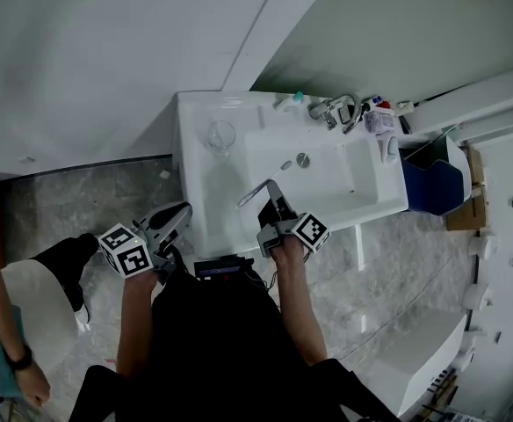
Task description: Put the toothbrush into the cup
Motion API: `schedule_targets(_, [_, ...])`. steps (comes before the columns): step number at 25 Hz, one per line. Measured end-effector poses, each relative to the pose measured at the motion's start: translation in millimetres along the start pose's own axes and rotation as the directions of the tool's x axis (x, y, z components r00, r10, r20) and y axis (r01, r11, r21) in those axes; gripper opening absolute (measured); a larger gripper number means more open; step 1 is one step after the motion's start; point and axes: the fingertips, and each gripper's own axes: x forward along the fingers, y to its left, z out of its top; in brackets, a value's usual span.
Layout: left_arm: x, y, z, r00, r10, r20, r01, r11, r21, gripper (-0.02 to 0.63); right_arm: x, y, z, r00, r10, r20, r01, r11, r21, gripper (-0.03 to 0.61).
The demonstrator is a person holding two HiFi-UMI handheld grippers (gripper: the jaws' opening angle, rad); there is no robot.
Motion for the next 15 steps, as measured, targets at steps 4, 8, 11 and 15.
schedule_targets(4, [6.0,0.5,-0.2,0.997,0.072,0.021,-0.073,0.997,0.025,0.020,16.4,7.0,12.7,0.996,0.081,-0.029,-0.080,0.997,0.003,0.020])
schedule_targets(8, [23.7,-7.2,-1.1,0.988,0.148,0.053,-0.150,0.988,0.038,0.020,30.3,9.6,31.4,0.985,0.145,-0.090,-0.147,0.989,-0.013,0.018])
schedule_targets(11, [42.0,-14.0,-3.9,0.976,0.205,0.066,-0.209,0.976,0.054,0.020,41.2,5.7,46.6,0.972,0.190,-0.137,-0.193,0.981,-0.011,0.018])
schedule_targets(15, [59.9,-26.7,-9.6,0.956,0.273,0.107,-0.280,0.958,0.064,0.020,54.2,3.5,60.1,0.944,0.263,-0.200,-0.271,0.962,-0.015,0.018])
